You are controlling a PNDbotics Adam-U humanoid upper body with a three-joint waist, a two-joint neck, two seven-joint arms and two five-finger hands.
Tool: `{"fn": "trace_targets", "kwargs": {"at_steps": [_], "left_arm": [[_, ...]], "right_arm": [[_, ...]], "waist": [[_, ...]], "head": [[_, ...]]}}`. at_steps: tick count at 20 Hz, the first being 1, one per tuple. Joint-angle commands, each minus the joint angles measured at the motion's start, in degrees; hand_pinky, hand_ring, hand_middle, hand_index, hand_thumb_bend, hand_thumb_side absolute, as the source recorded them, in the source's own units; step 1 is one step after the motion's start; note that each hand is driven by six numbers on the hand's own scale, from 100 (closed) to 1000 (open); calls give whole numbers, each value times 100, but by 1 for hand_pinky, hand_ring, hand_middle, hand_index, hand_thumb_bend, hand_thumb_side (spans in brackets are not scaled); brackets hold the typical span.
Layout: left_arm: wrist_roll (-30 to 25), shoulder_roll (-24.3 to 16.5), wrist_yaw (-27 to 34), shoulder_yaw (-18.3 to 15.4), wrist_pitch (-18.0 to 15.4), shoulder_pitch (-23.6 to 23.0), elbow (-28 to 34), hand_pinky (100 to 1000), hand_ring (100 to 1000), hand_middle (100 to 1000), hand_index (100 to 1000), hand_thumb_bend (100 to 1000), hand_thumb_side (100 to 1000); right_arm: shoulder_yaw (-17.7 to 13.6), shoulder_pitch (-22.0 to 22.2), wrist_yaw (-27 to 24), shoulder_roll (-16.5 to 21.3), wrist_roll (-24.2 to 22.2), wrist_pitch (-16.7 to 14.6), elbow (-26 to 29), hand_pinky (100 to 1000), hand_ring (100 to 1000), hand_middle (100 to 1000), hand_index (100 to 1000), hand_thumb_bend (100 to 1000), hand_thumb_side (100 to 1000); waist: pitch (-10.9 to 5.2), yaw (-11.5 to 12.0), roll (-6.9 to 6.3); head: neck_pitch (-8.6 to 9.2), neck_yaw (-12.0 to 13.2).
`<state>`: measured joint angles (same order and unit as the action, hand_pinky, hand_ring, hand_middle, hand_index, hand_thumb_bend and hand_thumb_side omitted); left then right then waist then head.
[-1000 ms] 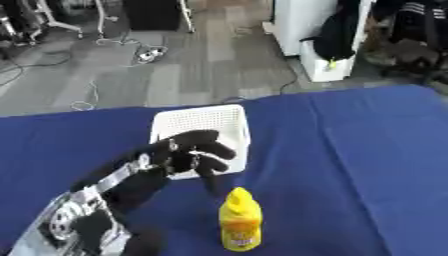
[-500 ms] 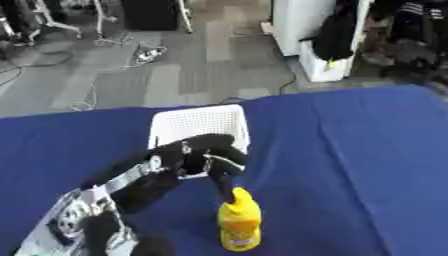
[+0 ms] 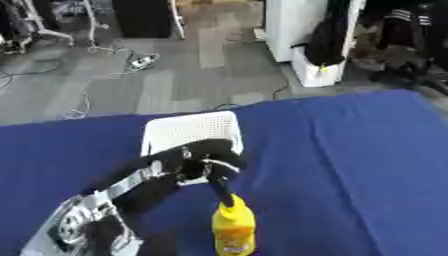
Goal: Pick up objects on the table and place them in the box.
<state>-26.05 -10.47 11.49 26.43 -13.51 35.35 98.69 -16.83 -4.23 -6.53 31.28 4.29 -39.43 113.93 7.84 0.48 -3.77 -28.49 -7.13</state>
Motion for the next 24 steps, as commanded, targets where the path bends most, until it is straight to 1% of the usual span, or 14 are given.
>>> {"fn": "trace_targets", "kwargs": {"at_steps": [1,5,10,19,21,24], "left_arm": [[13,48,-137,-58,-177,24,-203,851,632,838,903,447,675],[9,95,-265,-62,-343,-30,-590,849,629,838,905,437,692],[-15,119,-392,-68,-488,-57,-827,856,641,844,912,432,707],[-82,117,-543,-79,-570,-148,-1026,857,645,850,918,430,707],[-59,130,-535,-86,-600,-148,-1013,859,646,849,918,430,704],[0,159,-442,-102,-647,-109,-860,861,649,849,917,448,673]], "right_arm": [[-25,-54,-31,163,-40,6,67,576,569,637,728,100,855],[-18,-52,-41,164,-69,15,67,577,570,638,730,100,858],[-8,-49,-49,160,-107,19,67,580,572,640,732,100,864],[-2,-45,-66,162,-131,17,67,581,572,640,732,100,866],[-2,-42,-65,159,-137,17,67,582,572,640,733,100,867],[-3,-36,-64,155,-143,17,67,582,573,641,733,100,868]], "waist": [[-49,2,45],[-47,0,48],[-39,3,53],[-39,7,57],[-36,9,61],[-34,11,64]], "head": [[94,-72],[116,-146],[145,-185],[153,-171],[159,-179],[161,-193]]}}
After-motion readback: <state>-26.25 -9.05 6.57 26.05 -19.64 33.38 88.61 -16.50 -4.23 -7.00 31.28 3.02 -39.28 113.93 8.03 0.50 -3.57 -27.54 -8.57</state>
